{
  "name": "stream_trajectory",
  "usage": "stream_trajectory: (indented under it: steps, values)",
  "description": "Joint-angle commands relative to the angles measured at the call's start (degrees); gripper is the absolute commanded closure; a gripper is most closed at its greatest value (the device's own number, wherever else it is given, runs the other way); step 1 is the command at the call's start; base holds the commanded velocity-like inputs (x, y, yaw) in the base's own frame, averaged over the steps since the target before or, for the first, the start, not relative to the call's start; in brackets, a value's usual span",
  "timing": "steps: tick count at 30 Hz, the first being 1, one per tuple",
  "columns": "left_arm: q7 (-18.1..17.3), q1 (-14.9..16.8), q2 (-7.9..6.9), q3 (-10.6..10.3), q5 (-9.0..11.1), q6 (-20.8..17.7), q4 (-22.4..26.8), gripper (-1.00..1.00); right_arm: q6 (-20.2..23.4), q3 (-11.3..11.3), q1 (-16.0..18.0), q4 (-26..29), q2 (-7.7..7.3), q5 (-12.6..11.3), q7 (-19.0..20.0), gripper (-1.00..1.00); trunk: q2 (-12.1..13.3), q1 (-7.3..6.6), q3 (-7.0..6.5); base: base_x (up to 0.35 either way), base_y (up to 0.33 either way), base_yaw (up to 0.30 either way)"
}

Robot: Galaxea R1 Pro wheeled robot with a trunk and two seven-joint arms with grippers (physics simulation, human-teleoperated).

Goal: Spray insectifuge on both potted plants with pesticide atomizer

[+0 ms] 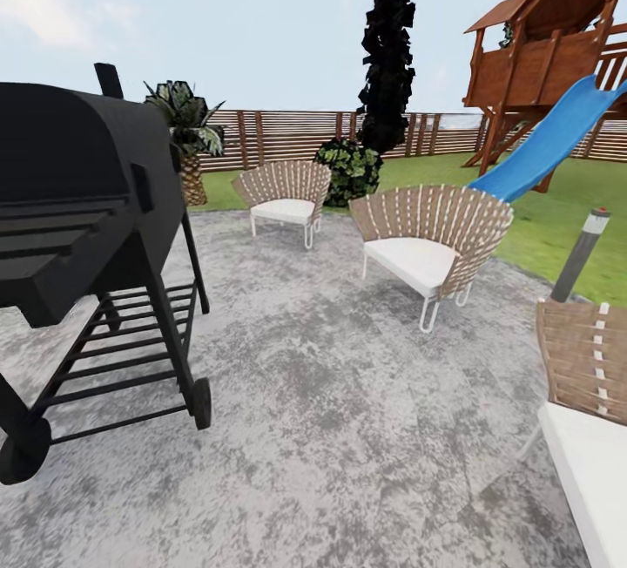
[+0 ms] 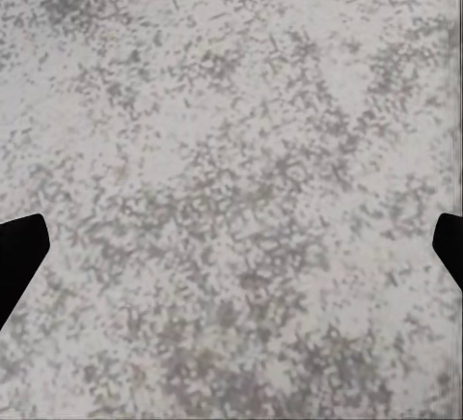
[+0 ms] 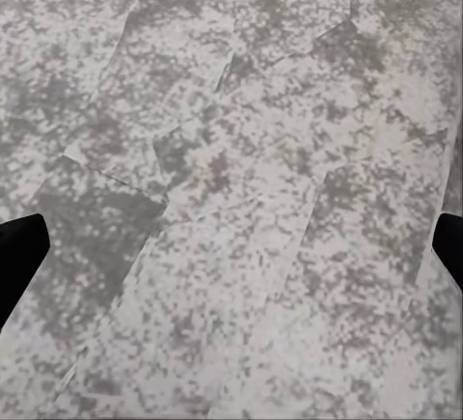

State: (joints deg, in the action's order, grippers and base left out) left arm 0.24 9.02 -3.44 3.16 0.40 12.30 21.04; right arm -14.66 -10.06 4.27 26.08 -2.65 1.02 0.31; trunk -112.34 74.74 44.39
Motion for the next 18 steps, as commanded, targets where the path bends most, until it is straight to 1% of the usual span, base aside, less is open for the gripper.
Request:
stream_trajectory:
  steps: [1, 12, 18]
  values:
    - [0.02, 0.03, 0.01, 0.1, 0.07, 0.18, -0.04, -1.0, -0.2, -0.13, 0.04, -0.04, 0.02, 0.1, 0.04, -1.0, -0.02, 0.02, 0.05, 0.327, -0.149, 0.0]
    - [0.02, 0.03, 0.01, 0.13, 0.12, 0.18, -0.04, -1.0, -0.28, -0.27, 0.04, 0.15, 0.09, -0.12, 0.04, -1.0, -0.02, 0.02, 0.05, 0.327, -0.138, 0.0]
    - [0.02, 0.03, -0.03, 0.18, 0.13, 0.18, -0.04, -1.0, -0.28, -0.23, 0.04, 0.15, 0.1, -0.08, 0.05, -1.0, -0.02, 0.02, 0.05, 0.337, -0.026, 0.0]
